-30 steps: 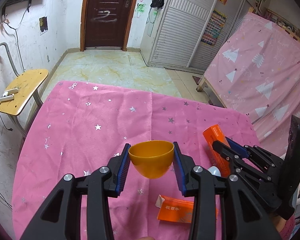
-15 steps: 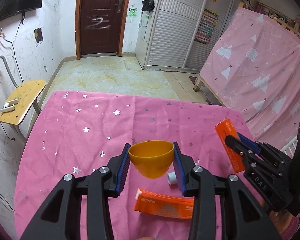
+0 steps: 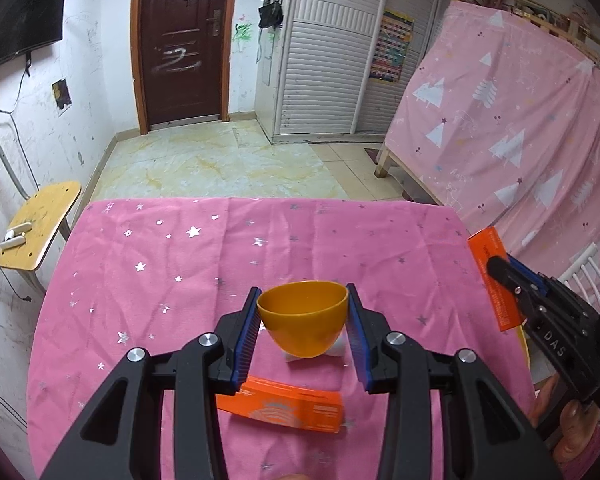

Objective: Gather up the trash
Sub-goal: 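Carry the orange cup and orange box over the yellow bin and open both tools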

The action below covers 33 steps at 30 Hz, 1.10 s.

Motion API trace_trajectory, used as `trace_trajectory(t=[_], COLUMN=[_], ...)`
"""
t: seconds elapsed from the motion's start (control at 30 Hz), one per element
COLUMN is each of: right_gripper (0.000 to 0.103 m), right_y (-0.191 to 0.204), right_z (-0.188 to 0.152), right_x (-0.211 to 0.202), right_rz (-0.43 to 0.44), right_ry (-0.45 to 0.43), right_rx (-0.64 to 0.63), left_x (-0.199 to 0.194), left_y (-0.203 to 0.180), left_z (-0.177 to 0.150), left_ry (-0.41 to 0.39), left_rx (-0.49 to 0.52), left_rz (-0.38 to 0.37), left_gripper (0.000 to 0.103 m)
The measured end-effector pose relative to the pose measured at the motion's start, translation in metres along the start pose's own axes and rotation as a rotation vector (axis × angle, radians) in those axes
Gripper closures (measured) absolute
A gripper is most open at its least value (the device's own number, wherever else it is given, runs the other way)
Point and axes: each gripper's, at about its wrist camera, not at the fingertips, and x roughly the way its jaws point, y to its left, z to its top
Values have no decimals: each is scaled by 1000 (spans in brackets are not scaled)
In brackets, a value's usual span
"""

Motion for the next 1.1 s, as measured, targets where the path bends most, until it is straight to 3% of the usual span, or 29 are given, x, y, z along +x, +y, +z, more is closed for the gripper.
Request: trace_trajectory(t=[0.5,1.1], right_gripper=[81,81], right_y=[-75,-152], right_z=[-25,-65], right_x=[-36,-48], right_rz=[-94,-206], right_ry=[-46,-12], right_rx=[124,252], left_x=[-4,2], left_y=[-69,-156], left_z=[-3,-18], left_ry=[-3,25], left_rx=[111,257], left_rz=[-37,-96], left_gripper=[70,70])
